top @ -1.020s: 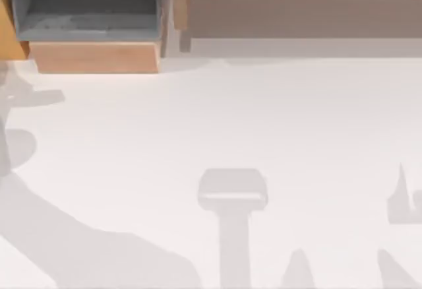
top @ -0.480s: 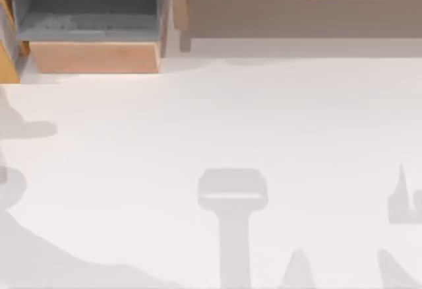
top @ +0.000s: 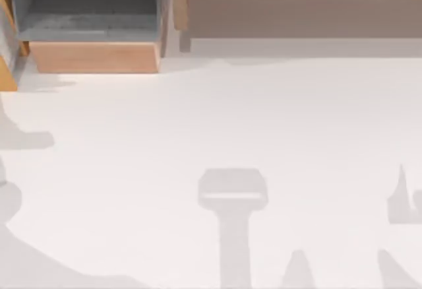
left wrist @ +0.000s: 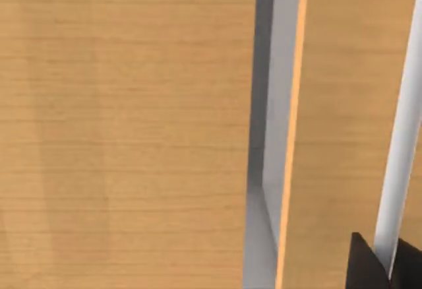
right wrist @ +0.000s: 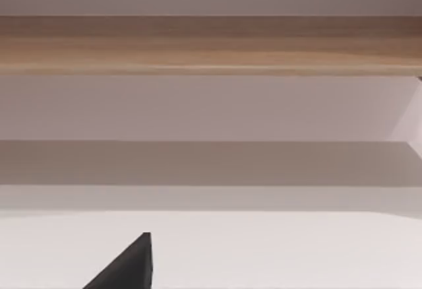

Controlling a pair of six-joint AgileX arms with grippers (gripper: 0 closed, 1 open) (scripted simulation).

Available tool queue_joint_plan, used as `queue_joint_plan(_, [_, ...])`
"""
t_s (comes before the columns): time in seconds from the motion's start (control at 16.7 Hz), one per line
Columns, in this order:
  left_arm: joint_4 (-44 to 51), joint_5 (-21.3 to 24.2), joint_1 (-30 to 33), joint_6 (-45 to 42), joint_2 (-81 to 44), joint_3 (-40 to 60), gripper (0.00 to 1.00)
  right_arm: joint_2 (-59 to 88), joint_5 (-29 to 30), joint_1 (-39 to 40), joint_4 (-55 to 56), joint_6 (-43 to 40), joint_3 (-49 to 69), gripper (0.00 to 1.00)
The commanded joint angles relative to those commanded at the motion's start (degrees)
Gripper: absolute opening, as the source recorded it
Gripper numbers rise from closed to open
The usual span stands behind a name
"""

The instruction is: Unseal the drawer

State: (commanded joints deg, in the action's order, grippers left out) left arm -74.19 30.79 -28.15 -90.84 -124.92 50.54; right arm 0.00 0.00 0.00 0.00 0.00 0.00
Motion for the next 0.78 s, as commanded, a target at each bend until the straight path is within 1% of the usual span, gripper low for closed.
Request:
queue_joint_plan(0.18, [-2.1,1.7,-1.6,0.1,1.6,-7.3,0.0,0.0,0.0,0.0,0.0,0.0,0.0,1.0])
queue_joint_plan(0.3, [-4.4,3.0,-2.9,0.0,2.9,-10.1,0.0,0.0,0.0,0.0,0.0,0.0,0.0,1.0])
queue_joint_plan(0.66, [-5.3,3.6,-3.4,-0.2,3.5,-10.7,0.0,0.0,0.0,0.0,0.0,0.0,0.0,1.0])
queue_joint_plan(0.78, [-6.5,4.8,-4.7,-0.6,4.4,-12.7,0.0,0.0,0.0,0.0,0.0,0.0,0.0,1.0])
